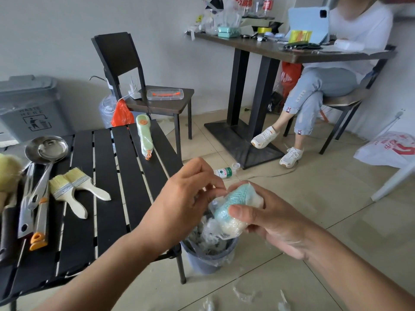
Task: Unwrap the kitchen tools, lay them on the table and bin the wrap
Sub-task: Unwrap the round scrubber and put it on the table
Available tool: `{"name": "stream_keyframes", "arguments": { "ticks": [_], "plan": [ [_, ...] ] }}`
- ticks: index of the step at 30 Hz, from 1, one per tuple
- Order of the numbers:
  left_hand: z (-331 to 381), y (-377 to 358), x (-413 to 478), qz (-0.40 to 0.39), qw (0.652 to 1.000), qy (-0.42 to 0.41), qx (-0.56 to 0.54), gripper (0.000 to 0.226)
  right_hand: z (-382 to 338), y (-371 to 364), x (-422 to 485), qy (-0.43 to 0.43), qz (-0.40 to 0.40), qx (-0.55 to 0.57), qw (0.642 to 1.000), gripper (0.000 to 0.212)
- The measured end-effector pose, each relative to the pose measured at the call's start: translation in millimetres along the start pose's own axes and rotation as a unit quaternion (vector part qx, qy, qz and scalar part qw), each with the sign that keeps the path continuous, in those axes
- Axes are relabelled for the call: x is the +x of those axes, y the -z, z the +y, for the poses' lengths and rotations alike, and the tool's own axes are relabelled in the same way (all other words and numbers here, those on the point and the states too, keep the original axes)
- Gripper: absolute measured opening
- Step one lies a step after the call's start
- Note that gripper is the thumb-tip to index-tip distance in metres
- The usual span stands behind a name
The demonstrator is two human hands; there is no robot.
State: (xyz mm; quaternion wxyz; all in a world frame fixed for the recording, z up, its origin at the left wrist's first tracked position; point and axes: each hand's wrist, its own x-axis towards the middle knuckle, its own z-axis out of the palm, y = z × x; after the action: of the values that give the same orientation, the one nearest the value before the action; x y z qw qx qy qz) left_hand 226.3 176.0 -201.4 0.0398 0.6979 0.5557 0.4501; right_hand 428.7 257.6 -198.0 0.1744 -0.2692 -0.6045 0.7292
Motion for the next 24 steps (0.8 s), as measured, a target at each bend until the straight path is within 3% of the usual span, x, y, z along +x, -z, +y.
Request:
{"name": "stream_keyframes", "arguments": {
  "ticks": [2, 5, 8, 11, 14, 18, 24],
  "plan": [
    [3, -9, -5, 0.009, 0.999, -0.016, 0.038, 0.012, 0, -2, 1, -0.005, -0.008, -0.013, 1.000, 0.027],
    [2, -18, -11, 0.038, 0.996, 0.082, 0.002, 0.008, 2, -3, 2, -0.013, -0.024, -0.024, 0.999, 0.020],
    [-3, -26, -11, 0.055, 0.966, 0.235, -0.093, 0.018, 5, -1, 1, -0.019, -0.031, -0.046, 0.998, 0.035],
    [-4, -30, -10, 0.058, 0.933, 0.308, -0.178, 0.020, 10, 3, 1, -0.027, -0.012, -0.023, 0.999, 0.063],
    [-4, -29, -9, 0.023, 0.932, 0.272, -0.238, 0.021, 11, 7, 1, -0.028, -0.003, 0.015, 0.999, 0.074],
    [0, -24, -6, -0.045, 0.945, 0.195, -0.259, 0.032, 10, 8, -1, -0.024, -0.027, 0.042, 0.998, 0.068],
    [-1, -23, -6, -0.014, 0.954, 0.171, -0.248, 0.011, 9, 0, 1, -0.035, -0.043, 0.080, 0.995, 0.060]
  ]
}}
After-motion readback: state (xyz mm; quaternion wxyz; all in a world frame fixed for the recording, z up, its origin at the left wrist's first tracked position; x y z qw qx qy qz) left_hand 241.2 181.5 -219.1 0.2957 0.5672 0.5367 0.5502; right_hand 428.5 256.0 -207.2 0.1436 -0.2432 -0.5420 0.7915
